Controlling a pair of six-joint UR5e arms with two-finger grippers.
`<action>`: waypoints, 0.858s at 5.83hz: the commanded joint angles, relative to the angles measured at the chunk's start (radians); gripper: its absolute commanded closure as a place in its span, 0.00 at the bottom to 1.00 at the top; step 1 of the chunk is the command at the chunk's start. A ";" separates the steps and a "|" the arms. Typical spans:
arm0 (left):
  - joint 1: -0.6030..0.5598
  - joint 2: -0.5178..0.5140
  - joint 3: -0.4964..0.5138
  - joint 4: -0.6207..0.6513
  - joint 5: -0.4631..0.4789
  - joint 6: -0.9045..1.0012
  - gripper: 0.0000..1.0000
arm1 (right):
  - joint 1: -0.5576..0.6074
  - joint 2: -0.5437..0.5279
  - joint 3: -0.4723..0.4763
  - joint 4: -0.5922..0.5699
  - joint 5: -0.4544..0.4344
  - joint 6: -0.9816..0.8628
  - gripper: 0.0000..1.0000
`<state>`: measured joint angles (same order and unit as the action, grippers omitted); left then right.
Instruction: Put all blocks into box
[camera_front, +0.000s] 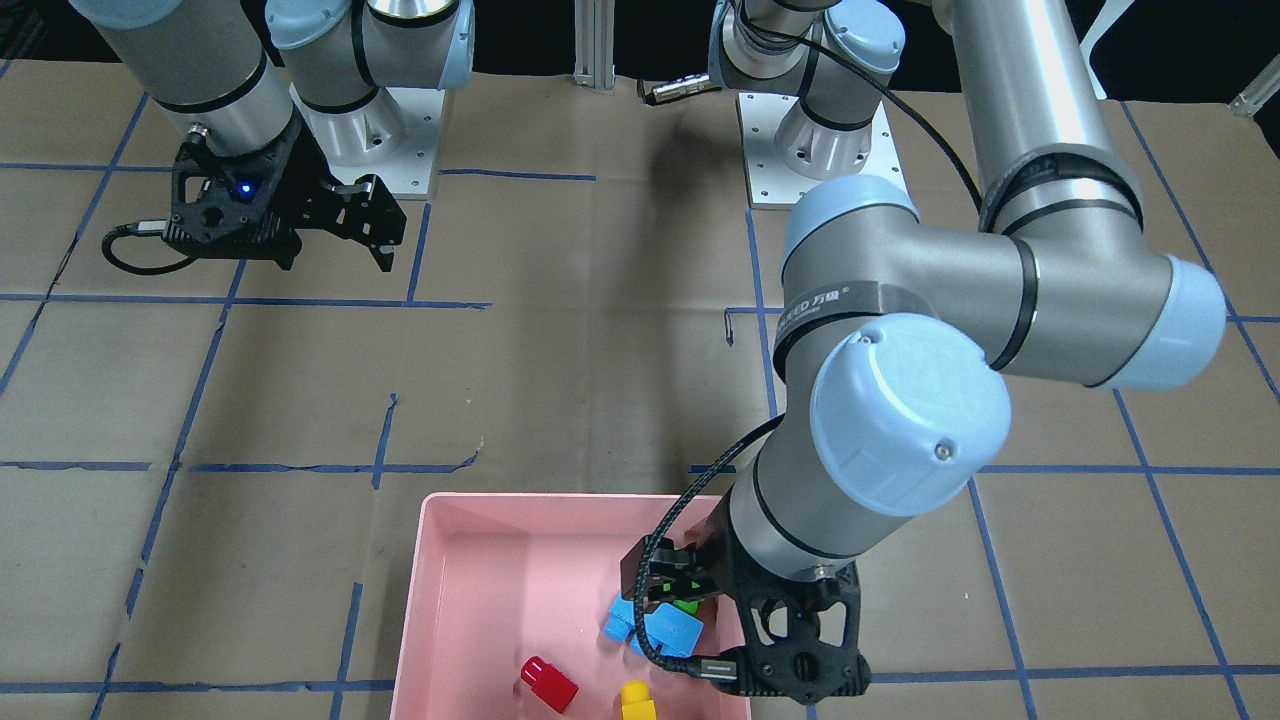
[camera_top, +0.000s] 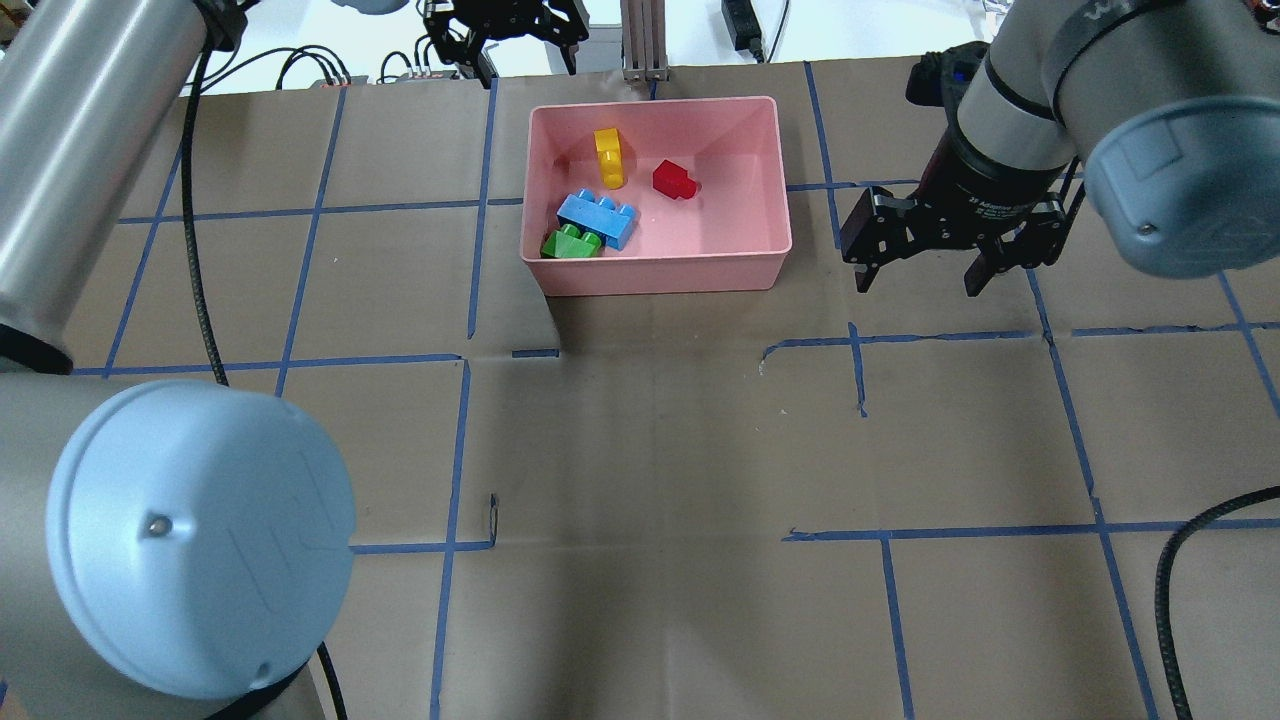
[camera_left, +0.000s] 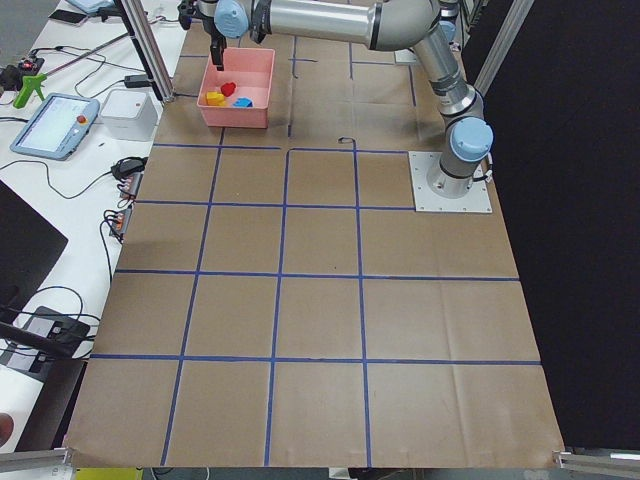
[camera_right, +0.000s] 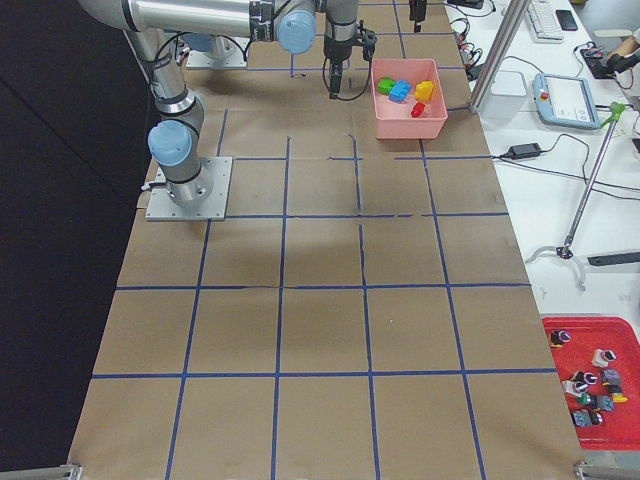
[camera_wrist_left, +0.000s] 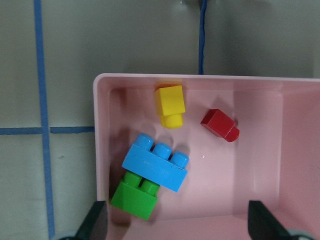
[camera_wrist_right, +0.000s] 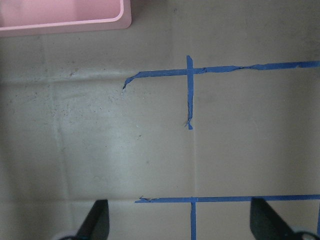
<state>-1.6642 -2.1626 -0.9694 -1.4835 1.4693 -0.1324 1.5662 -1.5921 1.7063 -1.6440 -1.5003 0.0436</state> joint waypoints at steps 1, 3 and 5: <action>0.105 0.198 -0.233 0.000 0.016 0.178 0.01 | 0.000 0.001 -0.001 -0.003 0.000 0.001 0.00; 0.133 0.384 -0.472 0.015 0.078 0.194 0.01 | 0.003 0.000 0.001 -0.002 0.002 0.002 0.00; 0.130 0.484 -0.523 0.005 0.083 0.194 0.01 | 0.003 0.001 0.001 -0.003 0.002 0.002 0.00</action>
<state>-1.5318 -1.7275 -1.4691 -1.4740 1.5491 0.0613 1.5690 -1.5917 1.7065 -1.6471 -1.4988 0.0459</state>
